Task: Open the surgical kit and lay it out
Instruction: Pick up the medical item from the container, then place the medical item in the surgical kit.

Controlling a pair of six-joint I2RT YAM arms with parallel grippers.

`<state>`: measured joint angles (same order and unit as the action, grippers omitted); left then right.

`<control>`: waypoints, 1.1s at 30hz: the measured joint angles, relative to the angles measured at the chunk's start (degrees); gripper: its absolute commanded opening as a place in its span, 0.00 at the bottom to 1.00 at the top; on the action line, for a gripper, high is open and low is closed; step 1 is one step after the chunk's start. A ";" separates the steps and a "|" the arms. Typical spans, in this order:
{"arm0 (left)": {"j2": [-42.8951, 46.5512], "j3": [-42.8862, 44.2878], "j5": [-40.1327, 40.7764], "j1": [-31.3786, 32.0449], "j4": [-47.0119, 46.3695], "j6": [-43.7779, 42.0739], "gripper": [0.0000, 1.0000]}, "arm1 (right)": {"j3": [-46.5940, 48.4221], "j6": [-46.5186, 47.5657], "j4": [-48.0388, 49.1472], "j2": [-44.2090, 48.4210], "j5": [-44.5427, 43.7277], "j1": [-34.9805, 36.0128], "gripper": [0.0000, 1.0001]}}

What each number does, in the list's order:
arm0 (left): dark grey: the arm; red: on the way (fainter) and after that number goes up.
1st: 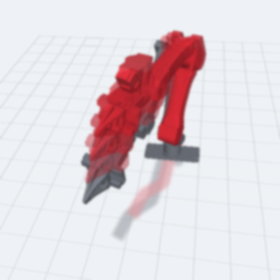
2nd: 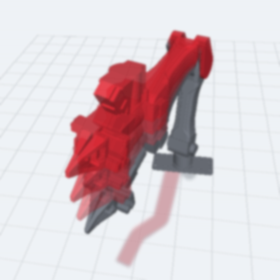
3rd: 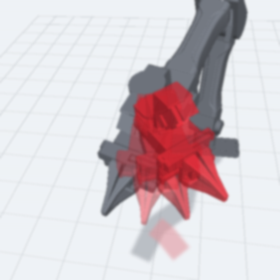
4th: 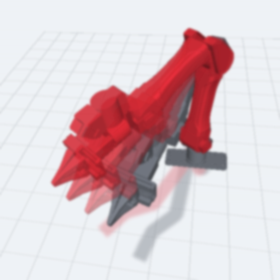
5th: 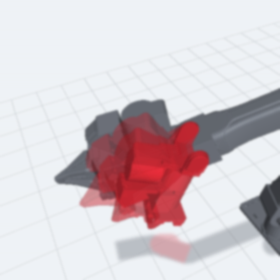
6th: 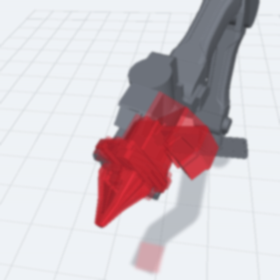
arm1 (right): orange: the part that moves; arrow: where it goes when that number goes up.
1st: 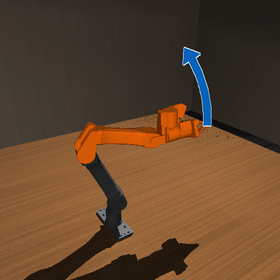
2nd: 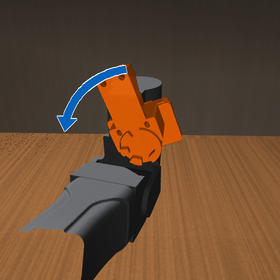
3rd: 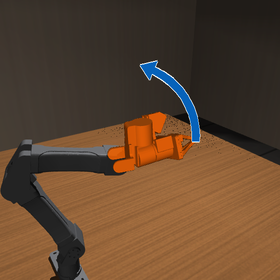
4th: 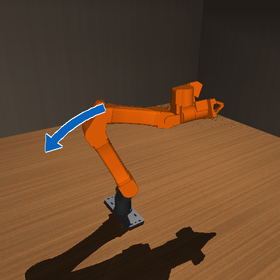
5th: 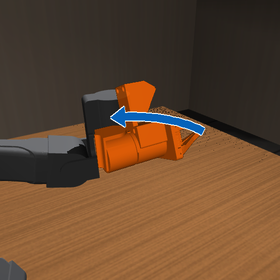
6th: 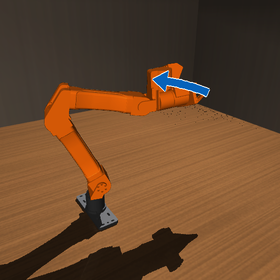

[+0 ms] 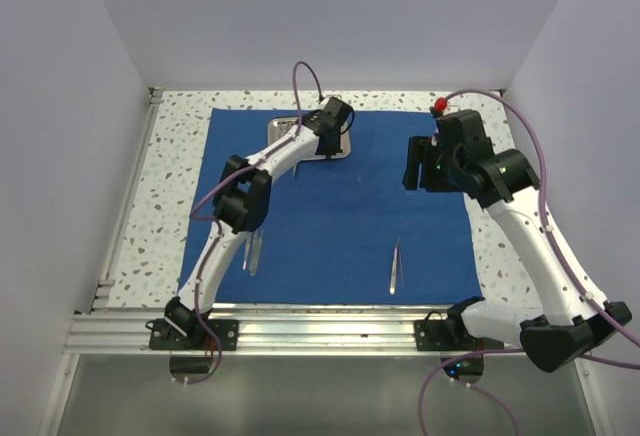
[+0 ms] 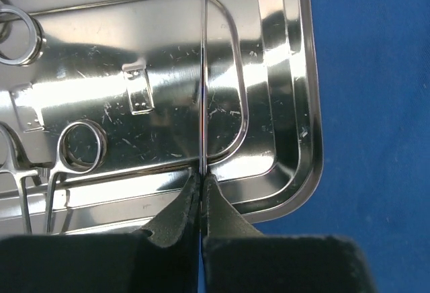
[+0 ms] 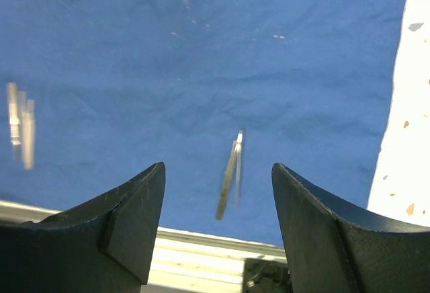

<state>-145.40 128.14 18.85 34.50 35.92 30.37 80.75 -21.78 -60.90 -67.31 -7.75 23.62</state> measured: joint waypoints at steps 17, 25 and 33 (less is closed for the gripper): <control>29.66 -22.64 -35.52 -8.28 -11.32 7.52 0.00 | 19.23 -12.70 23.76 -15.63 17.14 -1.64 0.69; 41.05 -40.39 -48.63 -8.59 -30.56 20.28 0.00 | 15.39 -19.54 31.43 -19.21 21.24 -2.86 0.68; 45.18 -45.77 -53.99 -8.57 -39.41 27.61 0.00 | 17.18 -21.31 33.27 -23.08 22.27 -2.86 0.68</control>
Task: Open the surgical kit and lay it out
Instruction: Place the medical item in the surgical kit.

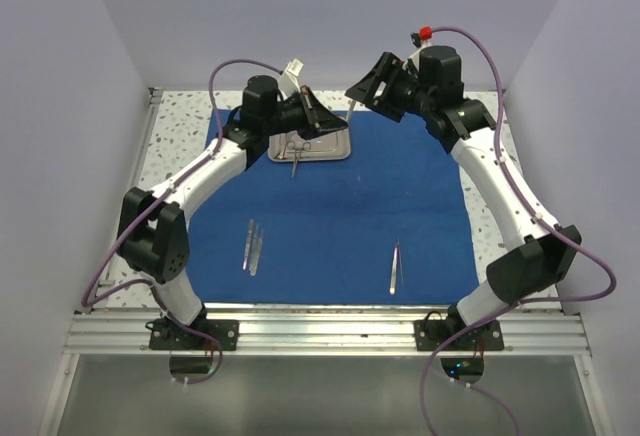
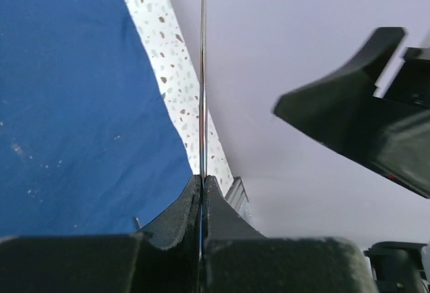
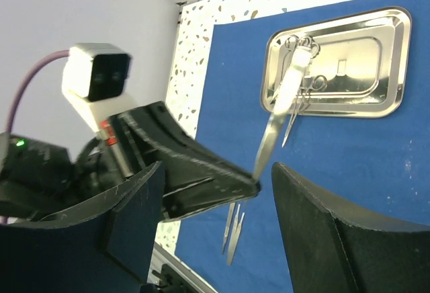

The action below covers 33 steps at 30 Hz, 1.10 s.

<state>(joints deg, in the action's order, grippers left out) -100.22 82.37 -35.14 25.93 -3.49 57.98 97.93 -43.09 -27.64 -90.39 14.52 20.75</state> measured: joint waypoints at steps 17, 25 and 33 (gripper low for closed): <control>3.41 0.57 -3.63 0.07 -3.06 4.07 0.00 | 0.00 -0.55 2.01 -1.84 -0.33 0.00 0.57; 4.15 0.44 -4.70 0.11 -4.13 5.09 0.00 | 0.09 -2.34 4.50 -4.90 0.07 0.13 0.04; 4.35 0.24 -4.81 0.61 -2.12 2.58 1.00 | 0.74 -0.66 3.98 -4.79 -0.72 0.37 0.00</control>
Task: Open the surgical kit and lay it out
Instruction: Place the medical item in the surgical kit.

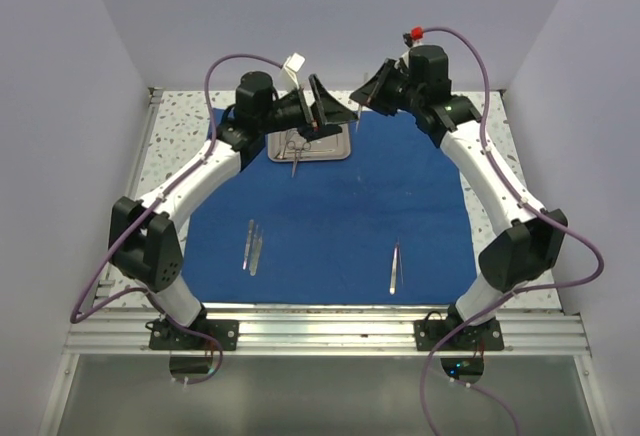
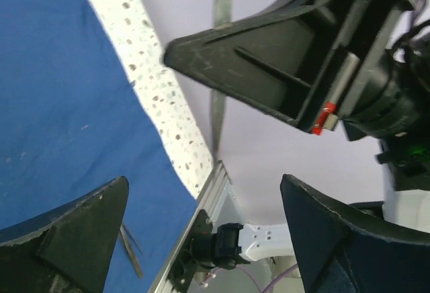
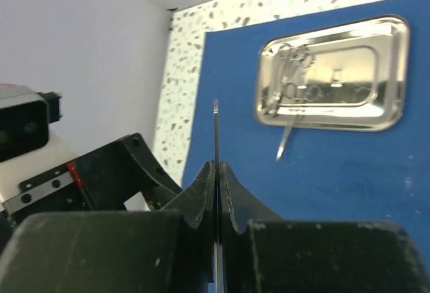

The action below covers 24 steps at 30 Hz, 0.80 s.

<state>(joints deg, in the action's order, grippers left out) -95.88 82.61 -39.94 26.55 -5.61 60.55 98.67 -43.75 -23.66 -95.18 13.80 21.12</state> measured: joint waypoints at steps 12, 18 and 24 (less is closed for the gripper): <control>-0.42 7.93 18.62 -6.93 33.75 -22.49 1.00 | -27.74 11.87 -15.80 19.71 -10.27 -0.74 0.00; -6.64 16.26 32.54 -9.84 43.56 -28.79 0.99 | -41.83 12.70 -19.80 25.27 -11.87 -0.68 0.00; -14.86 22.53 36.70 -9.81 47.15 -31.30 0.97 | -52.09 10.73 -19.52 27.93 -11.91 0.44 0.00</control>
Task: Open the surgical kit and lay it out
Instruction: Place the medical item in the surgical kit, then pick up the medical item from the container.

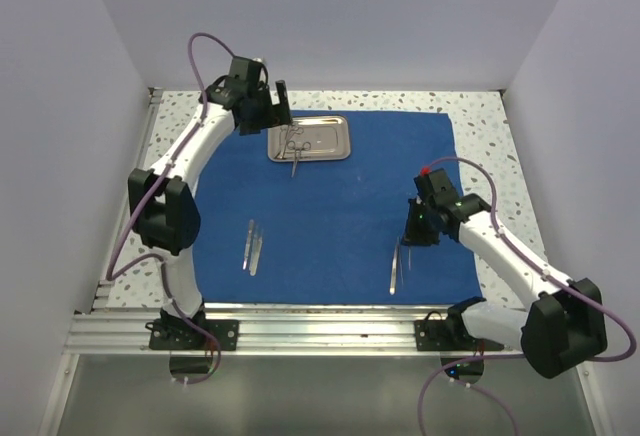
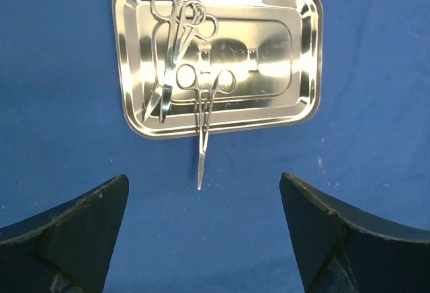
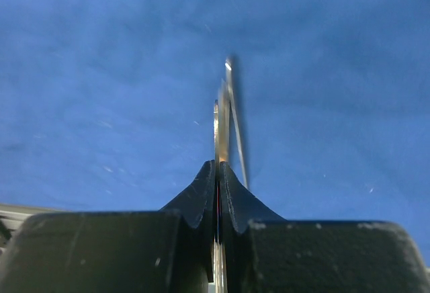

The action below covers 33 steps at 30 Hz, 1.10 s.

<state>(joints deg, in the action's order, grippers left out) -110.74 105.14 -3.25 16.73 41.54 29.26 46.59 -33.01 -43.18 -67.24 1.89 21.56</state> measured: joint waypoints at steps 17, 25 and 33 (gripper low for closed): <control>-3.28 3.52 1.14 -0.44 0.83 -1.64 0.94 | -6.51 -3.30 4.09 -0.24 -4.02 1.44 0.60; -8.61 5.44 4.26 -0.63 -0.74 -3.74 0.89 | 6.56 -1.79 -2.23 2.25 -7.32 1.44 0.60; -19.39 11.04 9.92 1.79 -1.05 -7.87 0.86 | 21.03 0.11 -8.04 2.91 -9.92 1.44 0.60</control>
<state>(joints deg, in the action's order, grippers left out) -130.13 116.18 6.68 18.52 40.49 21.39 67.61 -32.91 -51.22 -64.34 -8.03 23.00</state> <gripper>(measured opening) 0.868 0.600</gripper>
